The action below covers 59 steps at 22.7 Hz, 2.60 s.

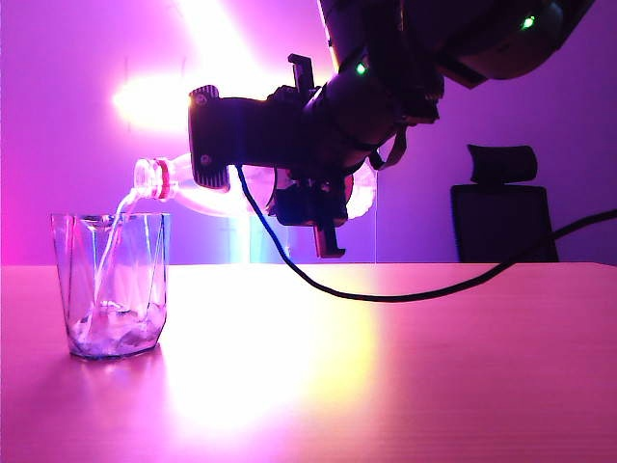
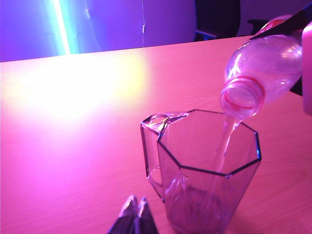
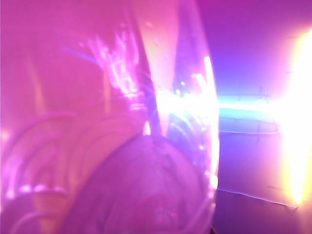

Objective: Pick up the mineral water bottle on the table and pour water into the mug until it's half full.

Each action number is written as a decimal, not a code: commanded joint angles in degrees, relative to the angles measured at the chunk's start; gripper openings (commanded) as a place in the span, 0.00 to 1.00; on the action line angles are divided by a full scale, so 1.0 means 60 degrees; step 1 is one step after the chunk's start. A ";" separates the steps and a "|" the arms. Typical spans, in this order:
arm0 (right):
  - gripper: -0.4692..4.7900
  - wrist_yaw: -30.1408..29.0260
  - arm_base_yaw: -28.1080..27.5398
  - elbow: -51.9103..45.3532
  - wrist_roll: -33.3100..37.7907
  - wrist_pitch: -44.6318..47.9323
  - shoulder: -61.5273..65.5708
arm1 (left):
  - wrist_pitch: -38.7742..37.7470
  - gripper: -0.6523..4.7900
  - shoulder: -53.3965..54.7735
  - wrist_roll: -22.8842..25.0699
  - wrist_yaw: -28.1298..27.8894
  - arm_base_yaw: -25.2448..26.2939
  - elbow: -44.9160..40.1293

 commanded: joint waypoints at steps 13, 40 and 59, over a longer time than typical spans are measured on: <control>0.55 0.0022 0.0029 0.0113 -0.0375 0.0652 -0.0087 | 0.0058 0.12 0.0015 -0.0029 0.0018 -0.0007 0.0022; 0.57 0.0044 -0.0175 0.0408 -0.0699 0.0681 -0.0087 | 0.0058 0.12 0.0015 -0.0029 0.0018 -0.0007 0.0022; 0.57 0.0051 -0.0175 0.0404 -0.0889 0.0565 -0.0087 | 0.0058 0.12 0.0015 -0.0029 0.0015 -0.0007 0.0022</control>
